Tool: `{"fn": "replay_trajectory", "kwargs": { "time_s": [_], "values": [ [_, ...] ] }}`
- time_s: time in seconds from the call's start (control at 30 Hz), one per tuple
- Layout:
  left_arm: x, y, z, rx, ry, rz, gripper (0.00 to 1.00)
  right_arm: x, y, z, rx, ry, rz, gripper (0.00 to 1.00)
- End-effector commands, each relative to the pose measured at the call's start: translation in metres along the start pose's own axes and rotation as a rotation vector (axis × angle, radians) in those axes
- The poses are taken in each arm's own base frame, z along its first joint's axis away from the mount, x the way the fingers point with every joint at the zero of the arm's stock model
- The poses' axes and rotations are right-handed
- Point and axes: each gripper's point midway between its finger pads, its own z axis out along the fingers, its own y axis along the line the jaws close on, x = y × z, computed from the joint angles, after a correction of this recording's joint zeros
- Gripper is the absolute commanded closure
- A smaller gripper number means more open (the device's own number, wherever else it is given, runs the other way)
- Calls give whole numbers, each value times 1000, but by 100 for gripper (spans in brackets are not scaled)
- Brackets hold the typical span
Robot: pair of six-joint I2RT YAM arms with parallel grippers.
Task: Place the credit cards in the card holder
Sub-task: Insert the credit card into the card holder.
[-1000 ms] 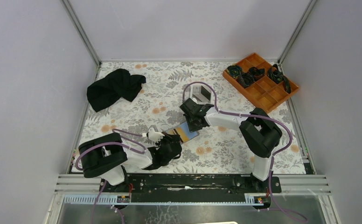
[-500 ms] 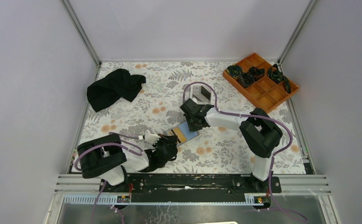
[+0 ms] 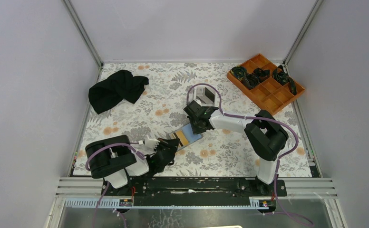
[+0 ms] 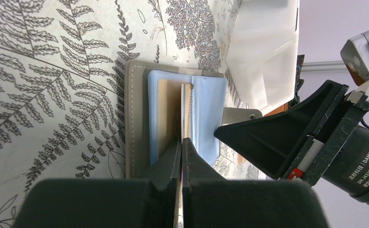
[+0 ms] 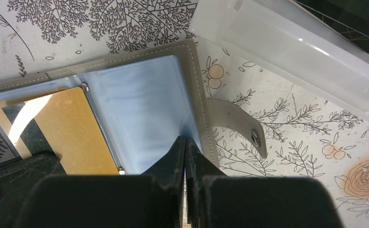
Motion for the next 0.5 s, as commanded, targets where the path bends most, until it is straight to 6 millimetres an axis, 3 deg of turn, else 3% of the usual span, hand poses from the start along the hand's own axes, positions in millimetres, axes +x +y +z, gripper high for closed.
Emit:
{"fn": "replay_trajectory", "kwargs": {
  "time_s": [0.0, 0.47],
  "values": [
    [2, 3, 2, 2, 12, 57, 100, 33, -12, 14, 48, 92, -14, 97],
    [9, -27, 7, 68, 26, 111, 100, 32, -10, 16, 40, 94, -26, 97]
  ]
}}
